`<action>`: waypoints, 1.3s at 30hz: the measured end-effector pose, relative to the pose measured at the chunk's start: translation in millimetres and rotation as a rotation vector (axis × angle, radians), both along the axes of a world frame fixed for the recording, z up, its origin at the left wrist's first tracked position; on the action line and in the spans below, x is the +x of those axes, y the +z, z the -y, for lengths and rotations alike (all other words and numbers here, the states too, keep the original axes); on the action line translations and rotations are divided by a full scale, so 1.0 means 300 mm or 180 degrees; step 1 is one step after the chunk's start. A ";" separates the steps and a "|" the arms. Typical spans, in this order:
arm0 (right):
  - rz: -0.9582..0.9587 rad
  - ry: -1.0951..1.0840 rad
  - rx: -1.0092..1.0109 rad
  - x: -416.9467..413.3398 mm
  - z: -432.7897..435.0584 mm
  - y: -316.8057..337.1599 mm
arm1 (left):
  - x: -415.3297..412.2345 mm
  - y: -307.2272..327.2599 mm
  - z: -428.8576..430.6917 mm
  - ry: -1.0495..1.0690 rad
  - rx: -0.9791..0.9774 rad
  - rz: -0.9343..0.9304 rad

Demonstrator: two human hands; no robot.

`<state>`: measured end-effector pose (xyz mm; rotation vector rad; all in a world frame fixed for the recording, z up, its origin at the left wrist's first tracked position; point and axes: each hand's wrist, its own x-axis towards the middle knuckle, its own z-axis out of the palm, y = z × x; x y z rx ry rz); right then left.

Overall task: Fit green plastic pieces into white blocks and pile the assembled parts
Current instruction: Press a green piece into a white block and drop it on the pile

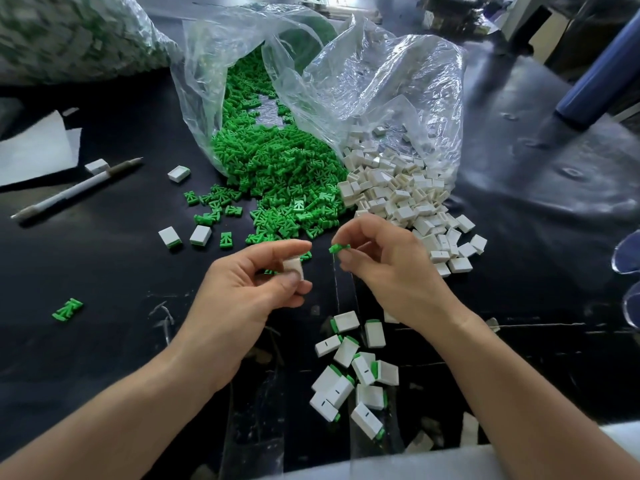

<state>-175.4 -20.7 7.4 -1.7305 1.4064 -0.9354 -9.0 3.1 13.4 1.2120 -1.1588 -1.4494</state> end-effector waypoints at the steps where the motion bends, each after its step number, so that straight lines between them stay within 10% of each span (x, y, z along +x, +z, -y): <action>1: 0.0125 0.0057 0.0054 0.002 -0.005 0.003 | 0.001 -0.001 0.001 0.0027 -0.0033 0.0054; 39: 0.0133 0.0306 0.0015 0.020 -0.053 0.011 | 0.003 0.003 -0.003 -0.0144 -0.0146 0.0253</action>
